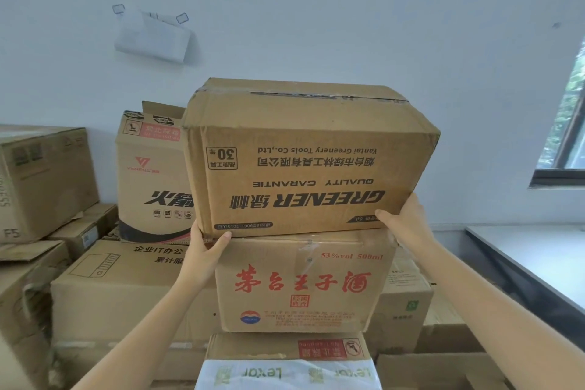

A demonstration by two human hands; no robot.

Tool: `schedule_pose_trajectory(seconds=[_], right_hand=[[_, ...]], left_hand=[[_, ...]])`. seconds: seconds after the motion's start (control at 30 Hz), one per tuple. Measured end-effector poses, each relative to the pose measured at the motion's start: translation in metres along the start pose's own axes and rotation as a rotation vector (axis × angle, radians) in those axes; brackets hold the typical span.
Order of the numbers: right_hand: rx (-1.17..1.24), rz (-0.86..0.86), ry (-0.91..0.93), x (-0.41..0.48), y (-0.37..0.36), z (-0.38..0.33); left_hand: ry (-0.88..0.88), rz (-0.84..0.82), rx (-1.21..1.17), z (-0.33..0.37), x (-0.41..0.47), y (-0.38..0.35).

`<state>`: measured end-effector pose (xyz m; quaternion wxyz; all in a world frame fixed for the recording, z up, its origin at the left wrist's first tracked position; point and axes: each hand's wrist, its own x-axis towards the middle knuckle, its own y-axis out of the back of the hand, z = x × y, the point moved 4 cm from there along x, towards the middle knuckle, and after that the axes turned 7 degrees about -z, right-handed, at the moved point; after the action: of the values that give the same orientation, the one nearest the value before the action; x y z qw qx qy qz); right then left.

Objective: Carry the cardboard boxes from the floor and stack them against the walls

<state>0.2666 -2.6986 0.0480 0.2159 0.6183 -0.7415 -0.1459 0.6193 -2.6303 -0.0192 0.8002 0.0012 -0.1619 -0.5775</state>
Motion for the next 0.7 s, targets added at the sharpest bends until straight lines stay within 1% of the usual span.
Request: schedule_pose_trajectory(seconds=[0.13, 0.3, 0.43, 0.5, 0.6, 0.7], right_hand=[[-0.027, 0.092, 0.095, -0.026, 0.021, -0.026], [-0.019, 0.105, 0.202, -0.043, 0.036, -0.044], [0.048, 0.137, 0.254, -0.041, 0.044, -0.045], [0.161, 0.106, 0.238, -0.033, 0.045, -0.040], [0.382, -0.044, 0.135, -0.018, 0.036, -0.033], [0.462, -0.093, 0.131, -0.006, 0.031, -0.036]], left_hand=[[-0.020, 0.016, -0.029, 0.000, -0.005, 0.000], [-0.028, 0.023, -0.063, -0.005, -0.011, -0.001], [-0.049, 0.052, -0.104, -0.004, -0.015, -0.002], [-0.073, 0.062, -0.115, 0.000, -0.014, -0.001], [-0.082, 0.073, -0.088, 0.011, -0.009, 0.000], [-0.078, 0.100, -0.051, 0.025, 0.003, 0.005]])
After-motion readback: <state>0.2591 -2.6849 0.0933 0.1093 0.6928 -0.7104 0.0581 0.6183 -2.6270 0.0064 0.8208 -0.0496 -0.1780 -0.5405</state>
